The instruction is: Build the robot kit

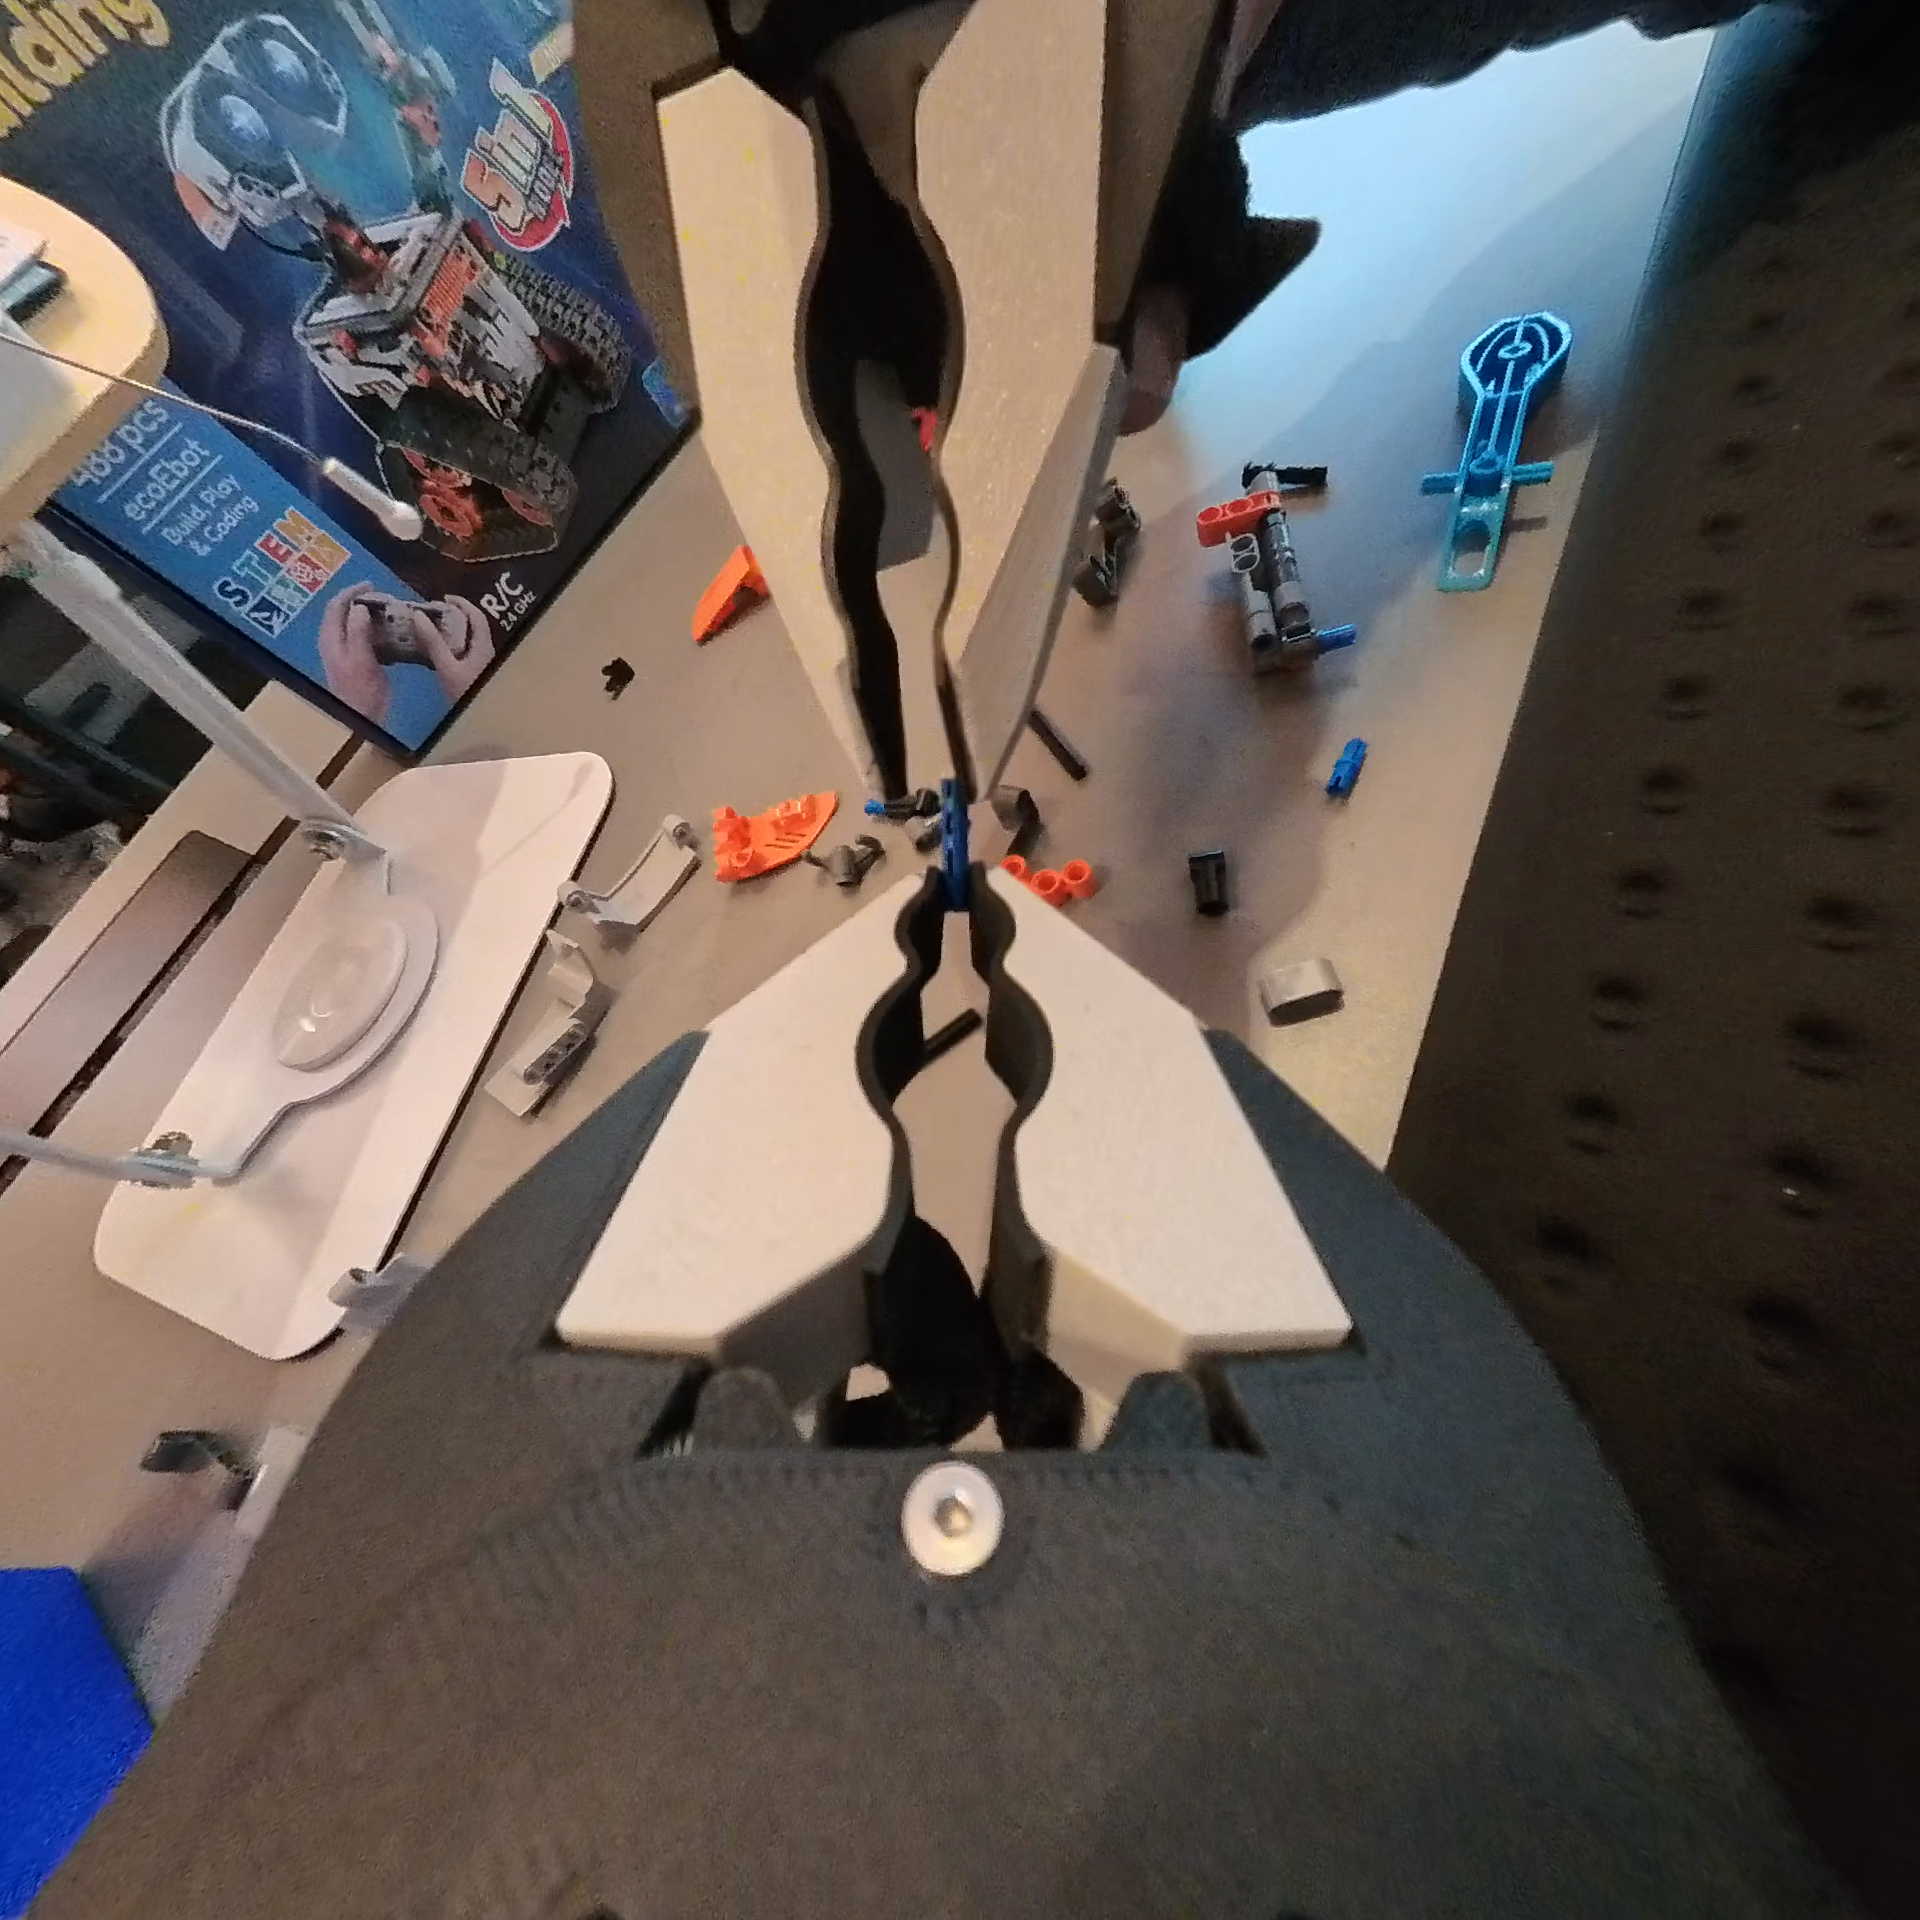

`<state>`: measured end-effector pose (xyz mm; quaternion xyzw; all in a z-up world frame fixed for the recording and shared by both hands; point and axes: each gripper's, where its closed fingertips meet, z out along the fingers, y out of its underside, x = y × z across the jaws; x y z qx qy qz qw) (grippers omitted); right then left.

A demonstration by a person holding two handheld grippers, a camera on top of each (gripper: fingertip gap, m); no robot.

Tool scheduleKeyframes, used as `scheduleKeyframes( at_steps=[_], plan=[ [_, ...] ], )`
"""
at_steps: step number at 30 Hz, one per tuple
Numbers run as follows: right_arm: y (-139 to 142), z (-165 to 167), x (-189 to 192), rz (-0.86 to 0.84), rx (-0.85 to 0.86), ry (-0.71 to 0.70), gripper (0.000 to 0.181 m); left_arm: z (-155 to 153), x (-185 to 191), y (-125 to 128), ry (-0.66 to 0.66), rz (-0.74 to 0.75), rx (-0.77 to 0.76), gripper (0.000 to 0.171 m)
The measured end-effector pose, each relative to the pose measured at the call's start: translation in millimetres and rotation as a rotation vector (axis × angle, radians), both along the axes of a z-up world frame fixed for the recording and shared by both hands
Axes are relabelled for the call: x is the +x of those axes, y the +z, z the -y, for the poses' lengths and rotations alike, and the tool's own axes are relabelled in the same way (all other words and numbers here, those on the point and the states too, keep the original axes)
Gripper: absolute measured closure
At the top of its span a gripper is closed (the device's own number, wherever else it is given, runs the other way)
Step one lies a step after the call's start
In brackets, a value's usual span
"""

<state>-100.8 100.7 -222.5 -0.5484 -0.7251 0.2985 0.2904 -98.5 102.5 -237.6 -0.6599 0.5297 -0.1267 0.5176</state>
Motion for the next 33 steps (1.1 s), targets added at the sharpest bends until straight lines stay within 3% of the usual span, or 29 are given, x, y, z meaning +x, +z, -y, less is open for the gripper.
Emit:
scheduleKeyframes(
  at_steps=[4, 6, 13, 23, 33],
  plan=[
    [-3, 2, 2, -0.001, 0.019, 0.008, 0.168, 2, 2, 5, -0.009, 0.051, -0.026, 0.169],
    [3, 4, 0, -0.043, 0.014, 0.007, 0.179, 0, 1, 6, -0.003, 0.05, -0.013, 0.169],
    [1, 7, -2, -0.041, 0.039, 0.041, 0.18, 2, 1, 2, -0.014, 0.058, -0.045, 0.169],
    [-38, 10, -4, 0.217, 0.21, 0.18, 0.18, 8, -11, -44, -0.004, -0.143, -0.209, 0.15],
    [-51, 7, -1, 0.388, 0.303, 0.275, 0.181, 8, -9, -56, -0.022, -0.17, -0.258, 0.165]
  ],
)
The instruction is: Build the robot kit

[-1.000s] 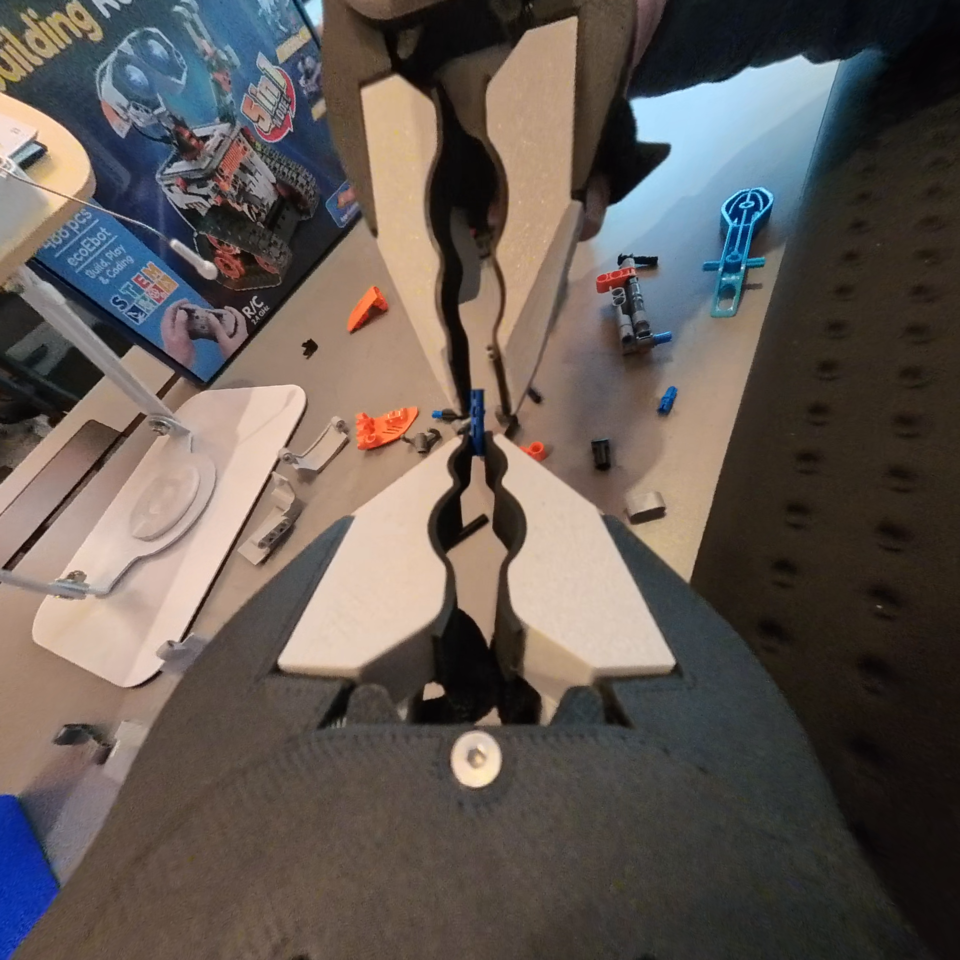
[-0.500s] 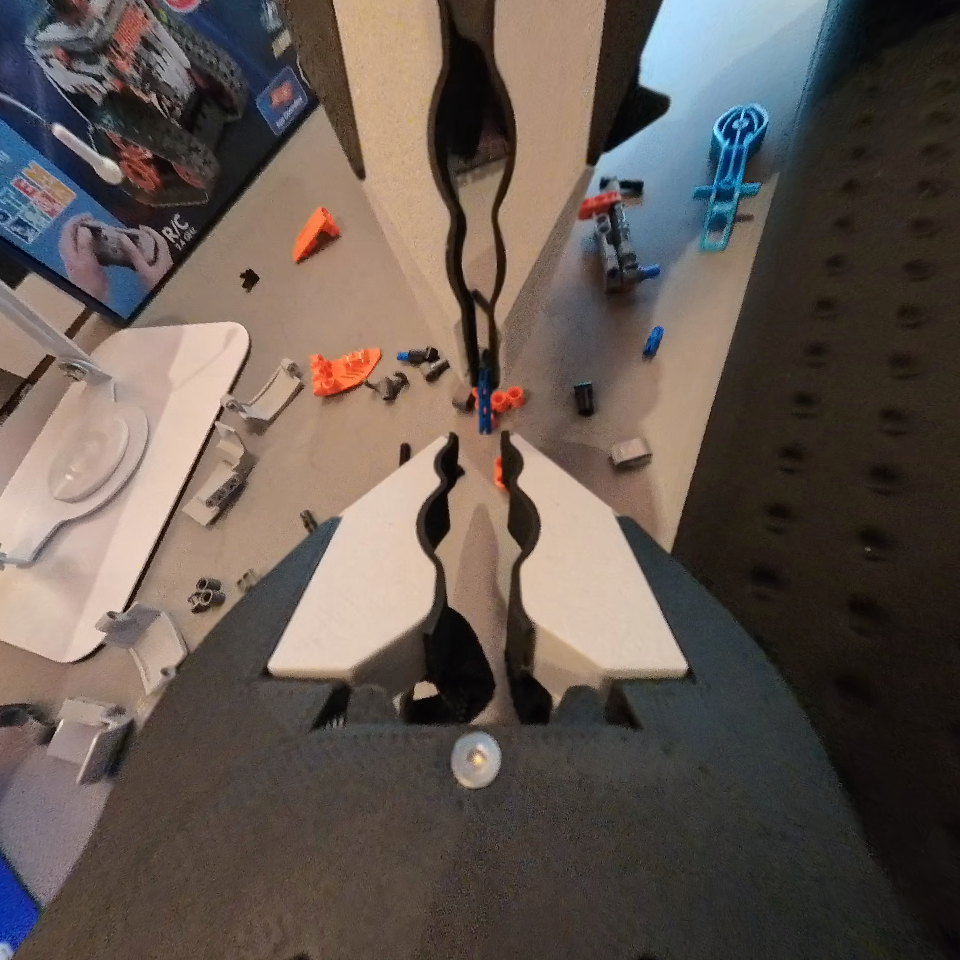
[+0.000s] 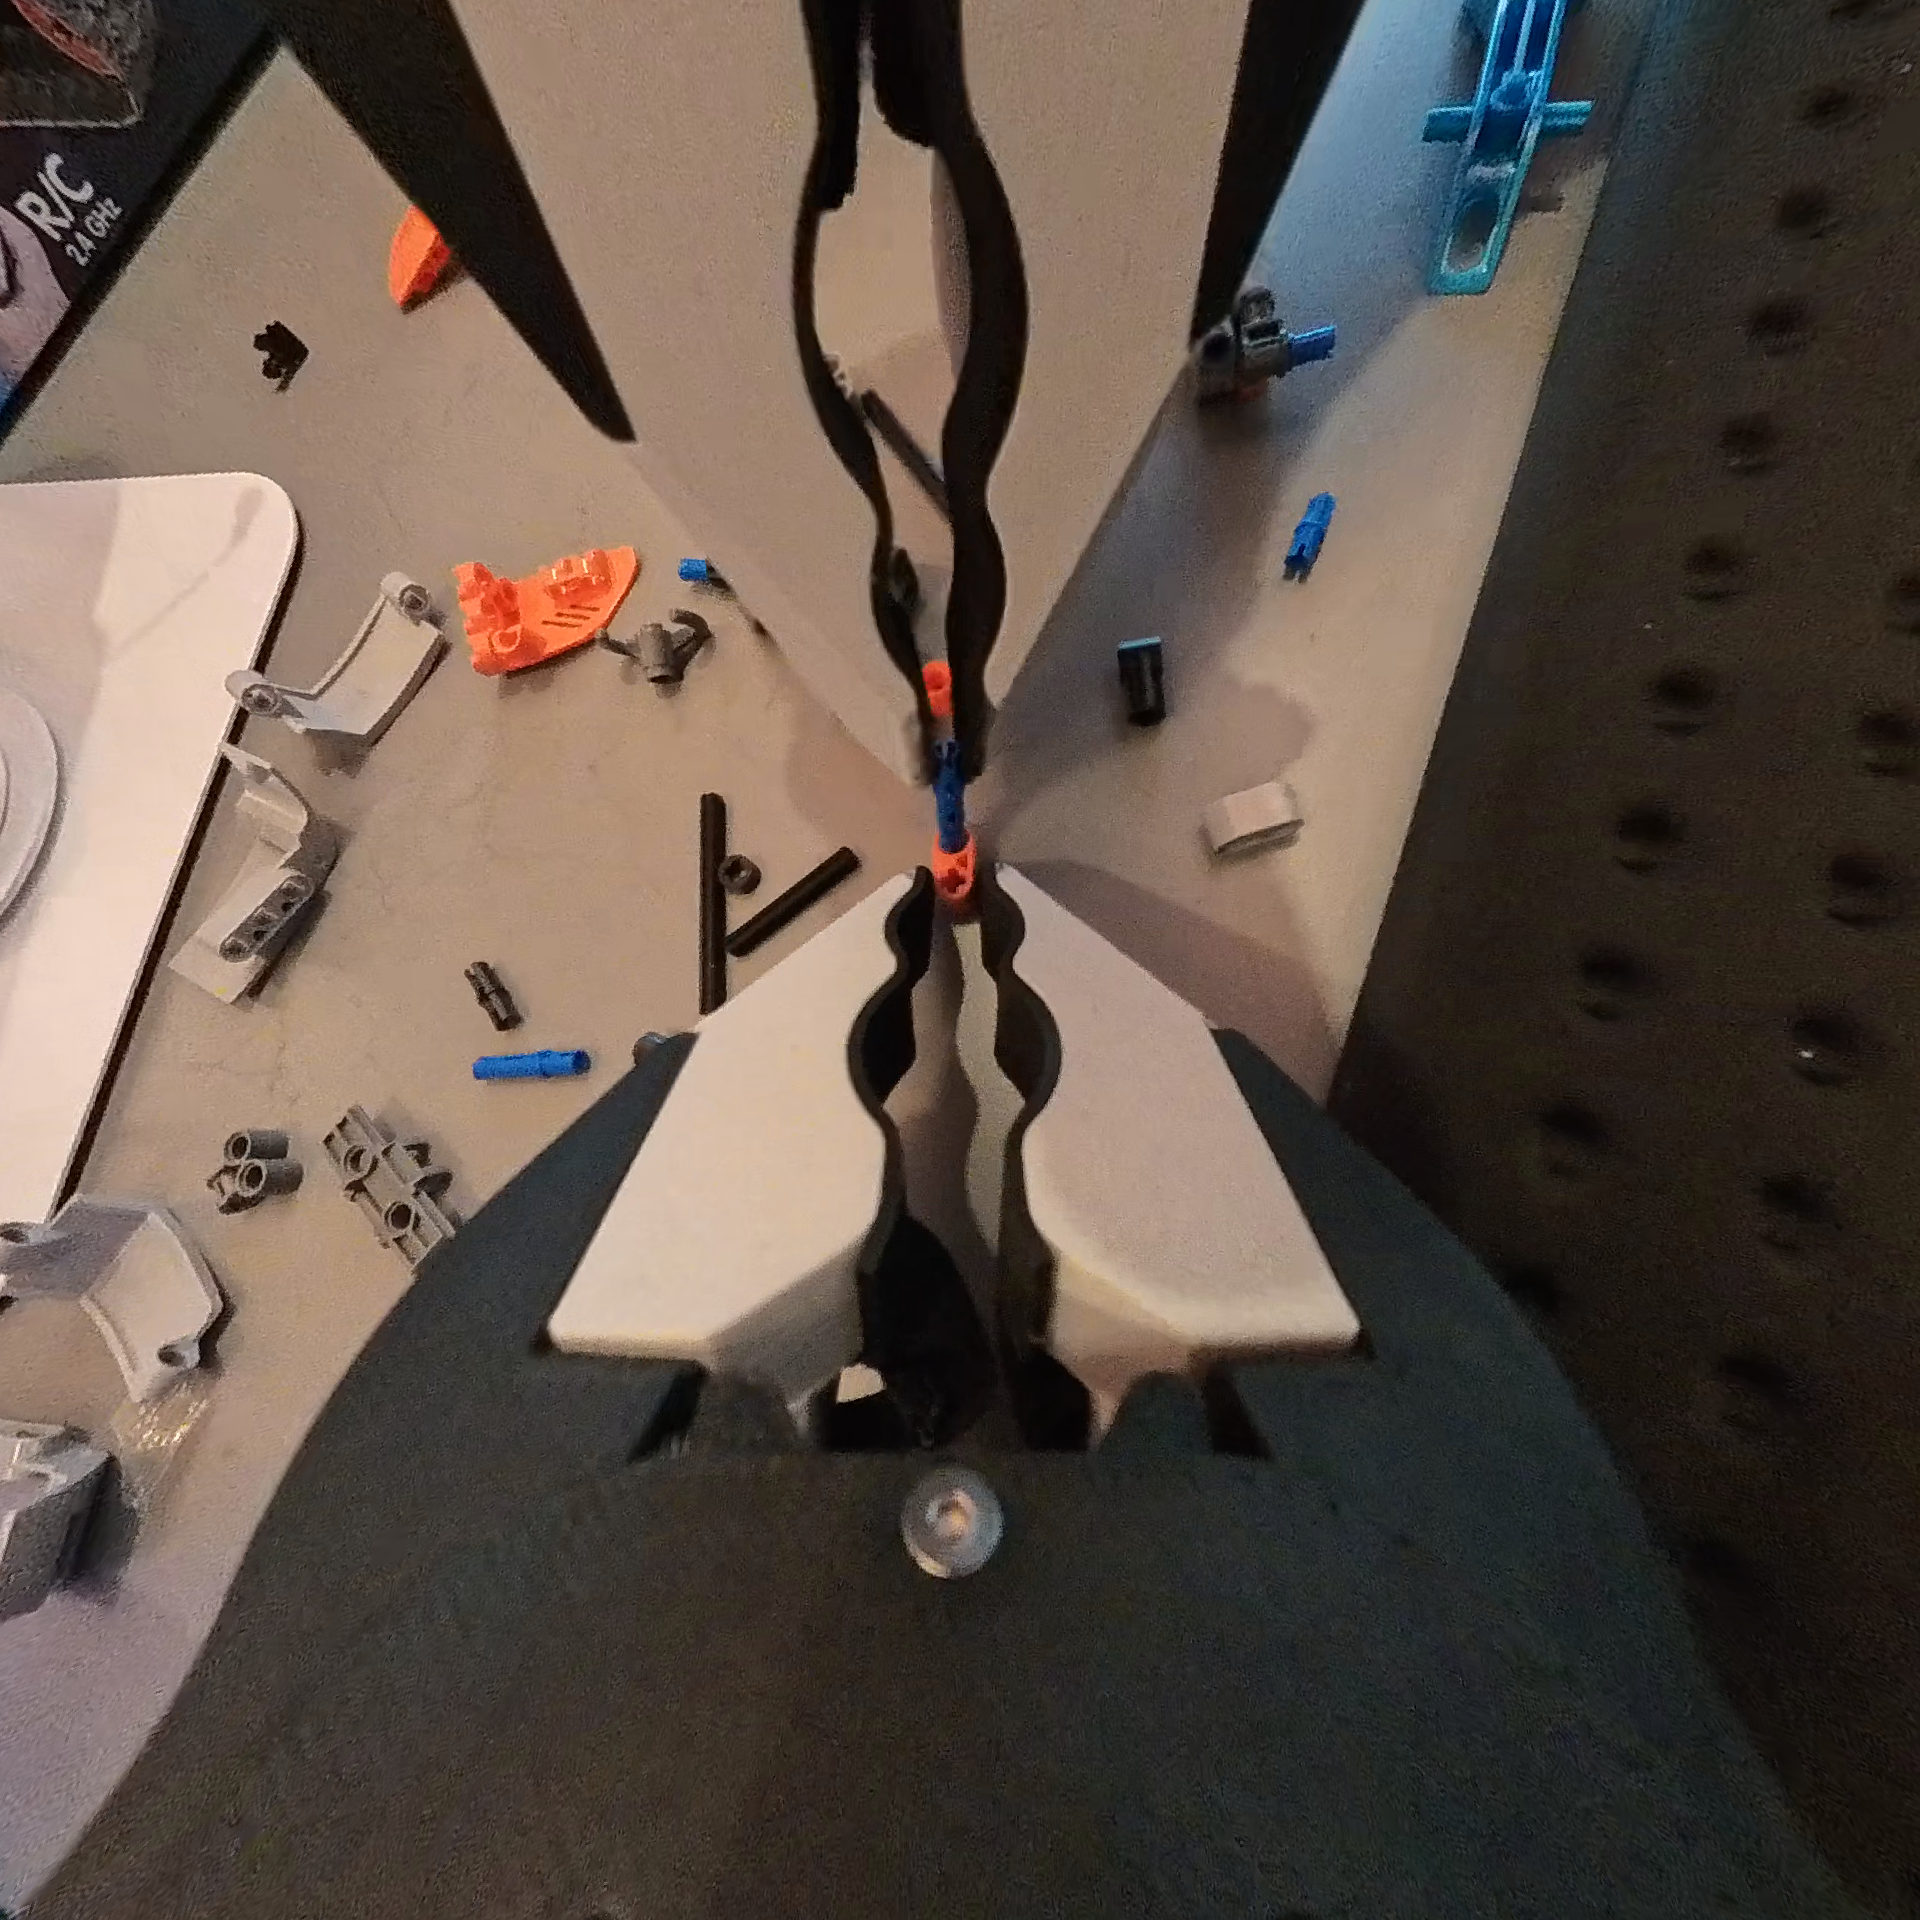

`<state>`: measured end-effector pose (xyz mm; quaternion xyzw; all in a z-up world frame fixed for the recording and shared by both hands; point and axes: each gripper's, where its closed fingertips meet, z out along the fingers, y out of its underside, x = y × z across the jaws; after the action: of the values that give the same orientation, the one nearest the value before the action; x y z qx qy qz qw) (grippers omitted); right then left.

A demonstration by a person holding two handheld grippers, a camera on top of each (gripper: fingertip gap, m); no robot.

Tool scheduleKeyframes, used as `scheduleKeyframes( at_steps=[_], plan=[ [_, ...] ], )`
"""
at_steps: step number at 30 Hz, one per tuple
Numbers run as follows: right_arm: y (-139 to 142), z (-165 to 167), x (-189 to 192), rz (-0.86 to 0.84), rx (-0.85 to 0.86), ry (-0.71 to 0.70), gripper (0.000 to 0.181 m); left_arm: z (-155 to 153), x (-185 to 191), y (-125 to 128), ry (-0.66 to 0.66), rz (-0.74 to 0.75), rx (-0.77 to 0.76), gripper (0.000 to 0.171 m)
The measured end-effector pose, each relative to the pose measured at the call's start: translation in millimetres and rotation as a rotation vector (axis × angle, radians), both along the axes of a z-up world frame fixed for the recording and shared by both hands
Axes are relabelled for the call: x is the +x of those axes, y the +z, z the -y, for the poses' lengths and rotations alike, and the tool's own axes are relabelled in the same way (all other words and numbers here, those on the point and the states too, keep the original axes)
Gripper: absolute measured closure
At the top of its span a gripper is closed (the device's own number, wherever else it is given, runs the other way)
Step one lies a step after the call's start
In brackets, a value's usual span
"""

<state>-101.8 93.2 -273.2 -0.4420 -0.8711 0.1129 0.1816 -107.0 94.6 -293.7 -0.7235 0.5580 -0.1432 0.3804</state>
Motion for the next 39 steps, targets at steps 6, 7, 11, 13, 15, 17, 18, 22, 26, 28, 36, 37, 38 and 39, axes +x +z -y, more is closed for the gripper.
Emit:
scheduleKeyframes(
  at_steps=[6, 7, 11, 13, 15, 17, 18, 22, 26, 28, 36, 37, 38, 39],
  plan=[
    [0, 2, 0, 0.08, 0.056, 0.073, 0.181, 0, 1, 0, -0.006, 0.0, 0.003, 0.165],
    [0, 2, 0, 0.09, 0.056, 0.084, 0.181, 0, 1, 0, -0.006, 0.003, -0.002, 0.166],
    [-1, 4, -1, 0.132, 0.033, 0.118, 0.181, 0, 1, 0, -0.009, 0.007, -0.009, 0.165],
    [-1, 6, -3, 0.135, -0.008, 0.119, 0.181, 0, 1, 0, -0.011, 0.009, -0.014, 0.166],
    [-1, 6, -3, 0.143, -0.045, 0.117, 0.181, 0, 2, 0, -0.012, 0.009, -0.012, 0.165],
    [-4, 3, -2, 0.14, -0.089, 0.098, 0.181, 0, 2, 0, -0.014, 0.009, -0.01, 0.165],
    [-7, 1, -1, 0.137, -0.106, 0.087, 0.181, 0, 2, 1, -0.017, 0.014, -0.006, 0.166],
    [-7, 2, -2, 0.11, -0.167, 0.058, 0.181, 0, 3, 1, -0.021, 0.008, -0.003, 0.166],
    [-8, 2, -2, 0.116, -0.184, 0.056, 0.181, 1, 3, 1, -0.03, -0.003, 0.024, 0.166],
    [-8, 2, -2, 0.095, -0.197, 0.043, 0.181, 1, 3, 2, -0.032, -0.013, 0.053, 0.166],
    [-12, 4, 5, 0.068, -0.147, 0.007, 0.181, 5, 7, 7, -0.043, -0.035, 0.131, 0.167],
    [-15, 2, 7, 0.09, -0.119, 0.002, 0.181, 5, 8, 8, -0.042, -0.03, 0.135, 0.167],
    [-21, 3, 8, 0.101, -0.11, -0.001, 0.181, 7, 12, 13, -0.047, 0.002, 0.129, 0.167],
    [-25, 6, 6, 0.091, -0.124, 0.001, 0.181, 10, 19, 26, -0.051, 0.08, 0.128, 0.171]
  ],
)
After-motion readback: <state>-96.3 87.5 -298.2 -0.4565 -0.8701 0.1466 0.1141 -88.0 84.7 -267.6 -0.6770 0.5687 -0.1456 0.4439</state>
